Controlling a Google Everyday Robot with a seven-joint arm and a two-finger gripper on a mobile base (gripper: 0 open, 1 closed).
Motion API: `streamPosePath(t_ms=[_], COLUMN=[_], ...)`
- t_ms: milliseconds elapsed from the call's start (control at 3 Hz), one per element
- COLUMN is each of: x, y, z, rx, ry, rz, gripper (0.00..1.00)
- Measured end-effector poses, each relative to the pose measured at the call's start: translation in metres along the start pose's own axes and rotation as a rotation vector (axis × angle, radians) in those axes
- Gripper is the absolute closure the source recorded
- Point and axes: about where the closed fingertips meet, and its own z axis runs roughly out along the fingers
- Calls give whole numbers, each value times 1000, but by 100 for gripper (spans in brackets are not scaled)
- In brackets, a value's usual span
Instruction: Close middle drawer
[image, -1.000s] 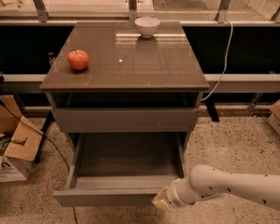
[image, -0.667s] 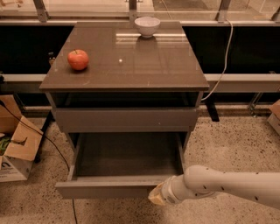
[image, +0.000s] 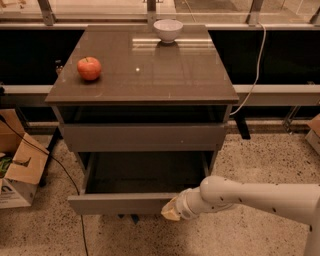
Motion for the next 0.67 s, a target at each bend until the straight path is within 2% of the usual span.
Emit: streamPosePath(t_ms=[333, 667], x=[-6, -35], y=[-6, -38], z=[0, 6], rx=[42, 144], ry=[-17, -68], rz=[-17, -94], gripper=[100, 100])
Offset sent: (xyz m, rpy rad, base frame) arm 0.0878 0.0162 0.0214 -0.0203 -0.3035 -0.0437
